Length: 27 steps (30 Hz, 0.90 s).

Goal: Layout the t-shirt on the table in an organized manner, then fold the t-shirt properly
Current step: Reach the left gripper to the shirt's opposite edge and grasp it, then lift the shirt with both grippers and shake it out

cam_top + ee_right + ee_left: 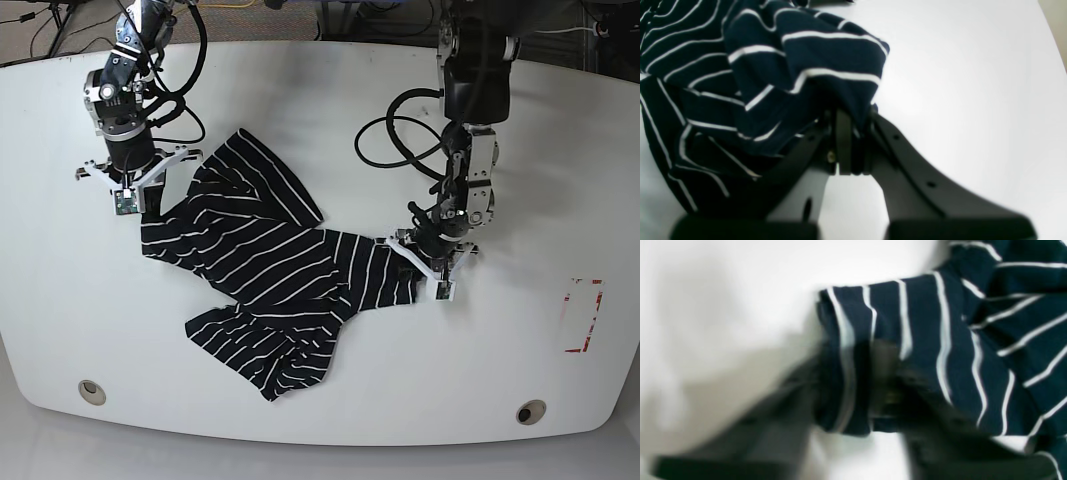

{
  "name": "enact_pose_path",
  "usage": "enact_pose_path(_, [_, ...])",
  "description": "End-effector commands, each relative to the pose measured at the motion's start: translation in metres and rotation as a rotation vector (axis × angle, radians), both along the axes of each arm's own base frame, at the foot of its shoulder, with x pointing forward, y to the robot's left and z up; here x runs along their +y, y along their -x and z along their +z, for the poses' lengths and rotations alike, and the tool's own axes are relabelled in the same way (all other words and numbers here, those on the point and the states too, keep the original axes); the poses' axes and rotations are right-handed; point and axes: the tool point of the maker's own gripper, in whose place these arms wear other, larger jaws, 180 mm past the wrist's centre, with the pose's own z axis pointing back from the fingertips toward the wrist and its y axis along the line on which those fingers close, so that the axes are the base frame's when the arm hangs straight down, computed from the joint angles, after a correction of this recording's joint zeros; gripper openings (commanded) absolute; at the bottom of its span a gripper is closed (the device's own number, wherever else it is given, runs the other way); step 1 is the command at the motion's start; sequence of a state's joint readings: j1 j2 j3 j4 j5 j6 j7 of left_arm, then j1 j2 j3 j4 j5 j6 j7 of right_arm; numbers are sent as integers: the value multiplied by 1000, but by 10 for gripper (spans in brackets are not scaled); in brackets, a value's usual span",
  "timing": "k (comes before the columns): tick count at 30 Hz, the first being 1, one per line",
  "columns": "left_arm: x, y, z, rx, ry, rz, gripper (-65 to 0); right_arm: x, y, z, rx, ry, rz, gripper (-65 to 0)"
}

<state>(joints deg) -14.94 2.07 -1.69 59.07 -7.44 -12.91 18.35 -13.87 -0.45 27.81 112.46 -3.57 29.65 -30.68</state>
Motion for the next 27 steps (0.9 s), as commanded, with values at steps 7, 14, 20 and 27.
enact_pose_path(7, [1, -6, 11, -37, 11, 1, -649, -1, -7, 17, -64, 6, 4, -647])
enact_pose_path(14, [36, -8, 48, -137, -62, 11, -649, -2, -20, 29, -102, 9, 4, -647])
enact_pose_path(20, [66, -10, 100, -189, -58, 35, -649, -3, -43, 54, -181, 11, 3, -647])
enact_pose_path(27, [100, -12, 155, -271, -43, 81, -647, -3, -74, 89, -287, 3, 1, -647])
